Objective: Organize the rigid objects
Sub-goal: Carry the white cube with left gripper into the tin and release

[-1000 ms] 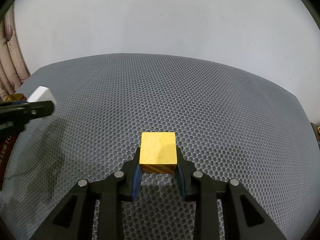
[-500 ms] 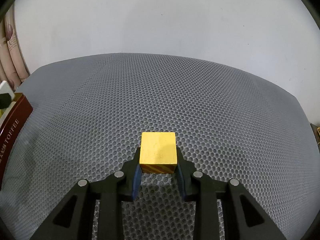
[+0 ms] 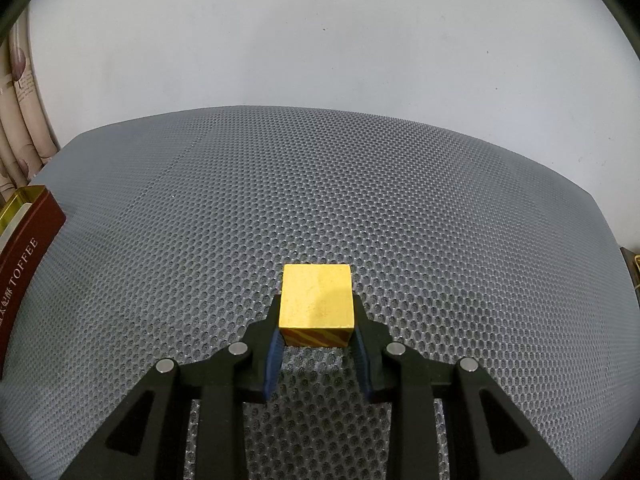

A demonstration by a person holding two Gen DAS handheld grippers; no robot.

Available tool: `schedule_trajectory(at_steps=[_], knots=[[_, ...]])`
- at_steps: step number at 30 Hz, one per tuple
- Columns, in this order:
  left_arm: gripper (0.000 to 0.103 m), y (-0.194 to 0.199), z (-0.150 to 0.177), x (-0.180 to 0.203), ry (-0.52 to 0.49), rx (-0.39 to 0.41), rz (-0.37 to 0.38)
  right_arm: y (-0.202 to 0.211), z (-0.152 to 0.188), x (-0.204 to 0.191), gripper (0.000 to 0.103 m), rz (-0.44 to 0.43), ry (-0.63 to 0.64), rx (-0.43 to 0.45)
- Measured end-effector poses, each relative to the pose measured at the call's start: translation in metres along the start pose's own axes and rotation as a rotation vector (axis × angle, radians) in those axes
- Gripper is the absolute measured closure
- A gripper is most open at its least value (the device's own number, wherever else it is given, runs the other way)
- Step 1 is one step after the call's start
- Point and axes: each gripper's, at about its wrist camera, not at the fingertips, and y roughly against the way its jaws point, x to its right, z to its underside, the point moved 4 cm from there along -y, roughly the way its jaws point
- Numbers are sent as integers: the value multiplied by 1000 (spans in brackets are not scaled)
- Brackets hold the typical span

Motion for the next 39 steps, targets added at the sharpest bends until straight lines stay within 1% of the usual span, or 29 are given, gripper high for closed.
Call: schedule_trajectory(at_steps=[1,5,8,12,17,18,21,22,25,28,29,31,33,36,38,39], knots=[[75,2,1,-5,12,-1,-7,0,0,0,73,0,0,0],[75,-10,-3,-35,56,-13,-32,0,0,4,73,-1,-1,0],[75,-9,-6,-50,86,-24,-39,1,0,6,73,1,1,0],[75,-31,-8,-72,123,-47,-45,-1,-1,6,73,3,3,0],[75,-60,-8,-89,180,-106,-10,-1,-1,12,73,4,4,0],[75,-66,-8,-92,195,-120,-13,8,1,-2,73,4,4,0],[76,-75,-8,-97,223,-136,-23,7,1,-1,73,5,4,-1],[77,-76,-8,-99,230,-132,-28,4,1,-7,73,5,4,-1],[77,-76,-7,-98,220,-116,-21,3,1,-7,73,8,7,-2],[76,-67,-4,-93,186,-77,-42,2,0,-4,73,9,8,-2],[76,-61,-1,-86,178,-70,-46,2,0,-4,73,10,9,-2],[76,-56,2,-85,167,-48,-61,9,2,-16,73,13,13,-2],[76,-49,6,-82,161,-24,-64,9,2,-15,72,16,16,-2],[74,-36,12,-79,144,22,-87,8,3,-15,72,22,22,-2],[70,-28,15,-77,130,43,-109,8,2,-13,72,24,23,-2],[65,-22,18,-77,121,58,-114,8,3,-13,72,24,23,-2]])
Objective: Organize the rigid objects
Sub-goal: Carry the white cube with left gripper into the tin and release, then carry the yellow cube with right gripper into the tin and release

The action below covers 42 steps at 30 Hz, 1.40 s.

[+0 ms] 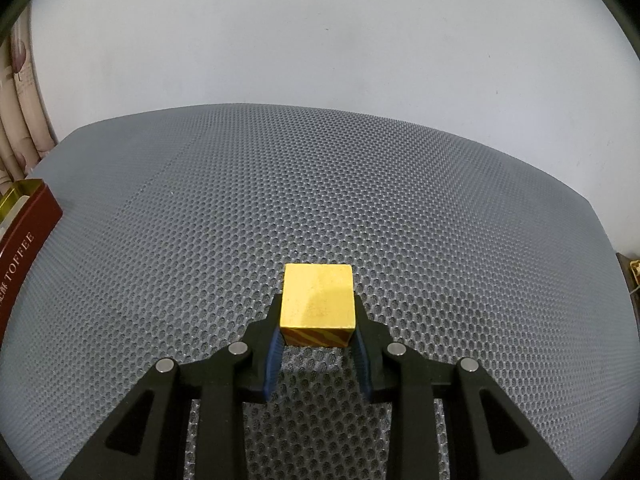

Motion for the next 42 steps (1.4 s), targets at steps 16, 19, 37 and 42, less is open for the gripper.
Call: schedule_trajectory(at_steps=[16,19,37,42], knots=[[40,60,39,-35,-63,82,-115,1,-7,-14,73,18,-3,-4],[38,68,44,-44,-58,85,-114,10,-11,-33,73,-12,15,12],[24,88,60,-89,8,80,-103,97,-43,-229,73,-332,239,110],[18,92,65,-111,75,72,-116,112,-44,-267,73,-382,303,110]])
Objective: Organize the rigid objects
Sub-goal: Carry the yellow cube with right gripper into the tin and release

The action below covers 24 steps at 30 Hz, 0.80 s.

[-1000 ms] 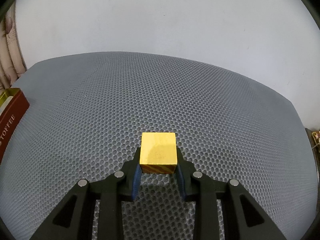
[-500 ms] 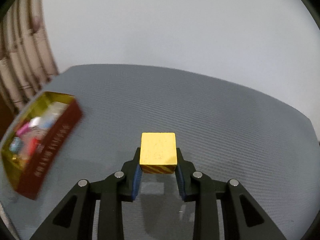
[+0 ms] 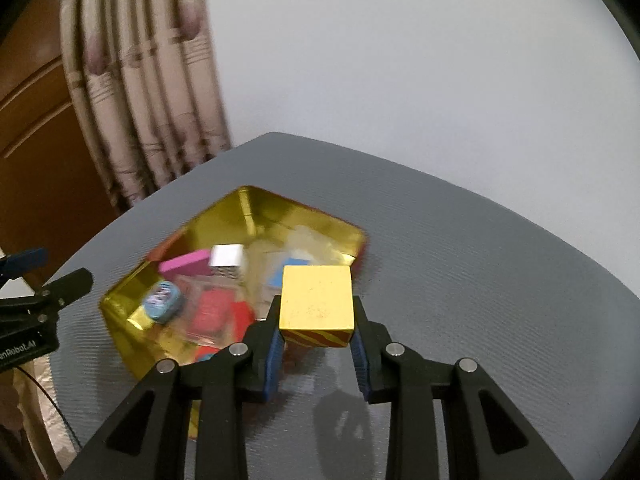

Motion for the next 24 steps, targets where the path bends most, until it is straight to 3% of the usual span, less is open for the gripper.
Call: schedule_trajectory(at_steps=[12,24], knots=[[17,-10,8,-31,65,-50,-12,-37,-11,-59,73,-46,66,-59],[17,-15,10,-36,81,-62,-29,-61,-8,-62,73,-33,44,-104]])
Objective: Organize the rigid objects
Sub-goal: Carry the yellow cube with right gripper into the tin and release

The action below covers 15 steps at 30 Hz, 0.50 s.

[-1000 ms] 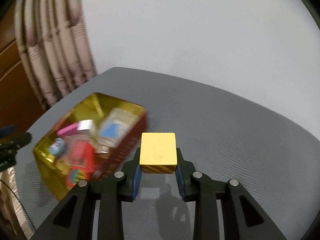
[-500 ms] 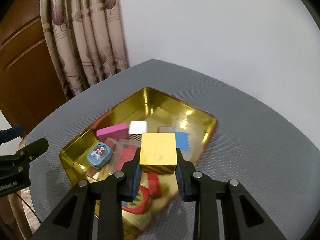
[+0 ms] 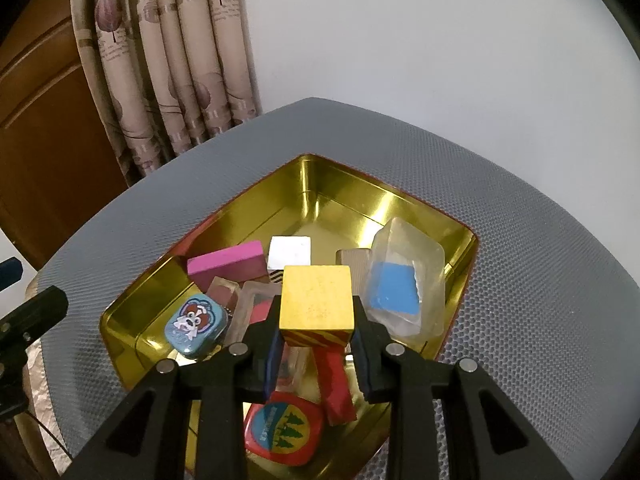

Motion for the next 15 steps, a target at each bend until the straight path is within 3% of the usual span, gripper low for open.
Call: schedule_trajectory(at_steps=[10,15], knots=[[17,-3,1,0,4,-8,7,-6,1,0,71,15,-34,-3],[17,-1,2,6,-12,-8,21,5,-1,-2,47,33,-47,11]])
